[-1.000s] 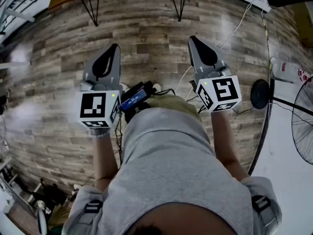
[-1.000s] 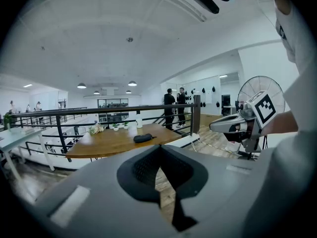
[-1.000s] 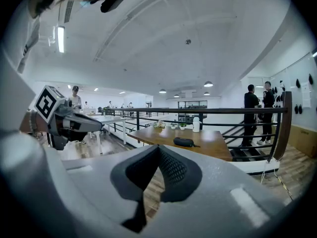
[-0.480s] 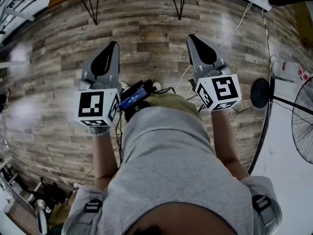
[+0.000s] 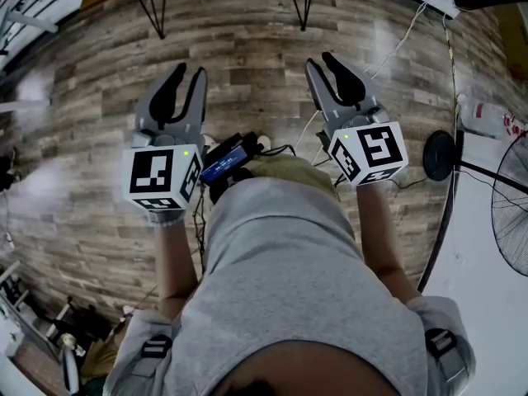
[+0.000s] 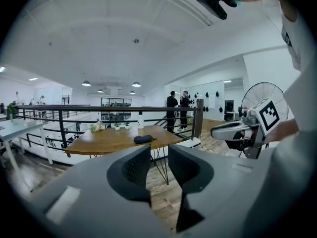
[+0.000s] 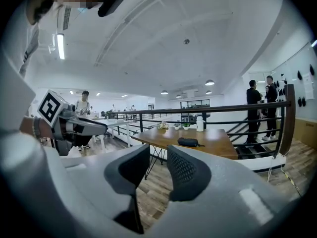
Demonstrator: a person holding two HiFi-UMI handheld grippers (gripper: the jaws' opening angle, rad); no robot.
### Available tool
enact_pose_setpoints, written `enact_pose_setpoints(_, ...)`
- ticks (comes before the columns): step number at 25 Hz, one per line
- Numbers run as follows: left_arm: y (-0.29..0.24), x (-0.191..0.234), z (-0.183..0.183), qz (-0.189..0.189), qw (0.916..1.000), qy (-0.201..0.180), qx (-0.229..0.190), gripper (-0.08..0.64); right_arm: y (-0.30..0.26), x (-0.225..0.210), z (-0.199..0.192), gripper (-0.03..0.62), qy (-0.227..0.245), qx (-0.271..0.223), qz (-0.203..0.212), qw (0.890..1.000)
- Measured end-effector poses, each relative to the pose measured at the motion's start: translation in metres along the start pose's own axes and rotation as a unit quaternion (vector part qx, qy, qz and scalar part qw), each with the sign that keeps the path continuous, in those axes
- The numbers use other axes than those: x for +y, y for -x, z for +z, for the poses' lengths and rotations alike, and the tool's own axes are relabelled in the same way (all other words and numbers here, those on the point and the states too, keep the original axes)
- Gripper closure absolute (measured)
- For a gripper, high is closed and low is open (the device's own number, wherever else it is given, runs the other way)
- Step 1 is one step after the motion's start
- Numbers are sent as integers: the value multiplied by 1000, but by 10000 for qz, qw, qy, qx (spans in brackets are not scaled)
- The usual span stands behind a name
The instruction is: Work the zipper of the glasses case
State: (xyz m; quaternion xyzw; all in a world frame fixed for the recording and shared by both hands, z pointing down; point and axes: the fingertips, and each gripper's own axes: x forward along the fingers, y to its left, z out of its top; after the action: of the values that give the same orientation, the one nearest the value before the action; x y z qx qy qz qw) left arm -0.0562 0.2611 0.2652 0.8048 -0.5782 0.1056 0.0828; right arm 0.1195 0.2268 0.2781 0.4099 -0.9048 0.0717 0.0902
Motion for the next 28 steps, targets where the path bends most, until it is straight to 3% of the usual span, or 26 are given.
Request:
enact_pose_setpoints(18, -21, -15, 12, -376, 9991, -192, -77, 451, 14, -24, -5, 482, -124, -84, -364, 9992)
enact_pose_setpoints(28, -77, -10, 20, -752, 9970, -158, -68, 451, -8, -60, -3, 482, -194, -10, -696, 9974)
